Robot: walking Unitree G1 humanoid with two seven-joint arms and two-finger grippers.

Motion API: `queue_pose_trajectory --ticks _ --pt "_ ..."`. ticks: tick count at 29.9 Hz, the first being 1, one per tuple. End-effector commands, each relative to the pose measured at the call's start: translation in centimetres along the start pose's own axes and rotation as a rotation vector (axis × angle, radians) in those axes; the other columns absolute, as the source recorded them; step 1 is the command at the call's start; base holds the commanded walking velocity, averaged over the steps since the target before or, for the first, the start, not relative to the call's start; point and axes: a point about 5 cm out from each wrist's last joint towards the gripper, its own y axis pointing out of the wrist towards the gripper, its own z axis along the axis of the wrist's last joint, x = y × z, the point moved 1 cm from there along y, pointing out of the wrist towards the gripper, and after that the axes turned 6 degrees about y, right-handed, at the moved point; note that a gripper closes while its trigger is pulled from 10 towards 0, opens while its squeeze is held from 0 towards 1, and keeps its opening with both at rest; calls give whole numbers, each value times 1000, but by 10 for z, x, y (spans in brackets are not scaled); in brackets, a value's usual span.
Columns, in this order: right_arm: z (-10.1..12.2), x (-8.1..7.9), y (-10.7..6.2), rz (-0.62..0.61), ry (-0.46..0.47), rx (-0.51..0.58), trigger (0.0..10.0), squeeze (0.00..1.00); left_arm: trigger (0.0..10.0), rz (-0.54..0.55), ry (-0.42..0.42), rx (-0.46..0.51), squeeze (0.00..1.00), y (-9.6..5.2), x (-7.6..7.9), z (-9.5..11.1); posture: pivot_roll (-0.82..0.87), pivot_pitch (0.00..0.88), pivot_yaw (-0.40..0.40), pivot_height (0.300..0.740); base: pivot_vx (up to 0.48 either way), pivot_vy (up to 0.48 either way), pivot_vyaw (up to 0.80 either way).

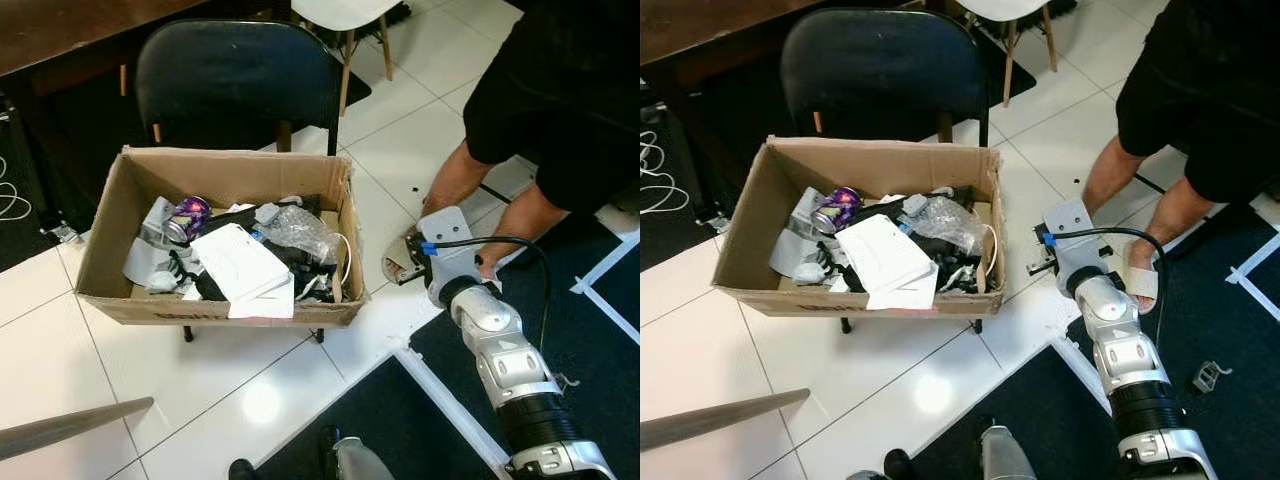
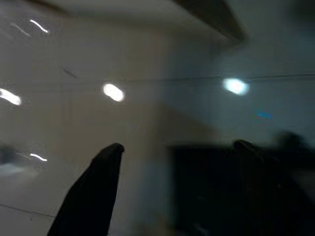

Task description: Picking trash to rubbish bin

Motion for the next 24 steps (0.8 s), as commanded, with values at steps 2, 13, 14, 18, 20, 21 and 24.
queue_pose_trajectory --ticks 2,13,14,18,20,21,24 --pt "-10 1 -3 -6 -35 -32 10000 0 10000 -125 -74 -111 0 -10 15 -36 -201 489 16 740 0 0 0" --pt "8 7 11 -26 -121 26 10000 0 10000 -741 30 -407 0 -60 95 -121 -182 506 25 740 0 0 0" --pt "8 7 11 -26 -121 26 10000 0 10000 -741 30 -407 0 -60 95 -121 -182 506 25 740 0 0 0" --pt "17 8 20 -18 -131 60 10000 0 10000 -822 29 -424 0 -68 105 -128 -167 512 31 740 0 0 0" --pt "24 1 25 10 -85 100 10000 0 10000 -835 37 -419 0 -68 107 -127 -164 514 35 740 0 0 0" --pt "28 -4 27 28 -61 118 10000 0 10000 -836 37 -417 0 -68 106 -127 -164 515 39 740 0 0 0" --pt "35 -15 30 71 -12 149 10000 0 10000 -835 39 -414 0 -67 105 -125 -163 516 42 740 0 0 0"
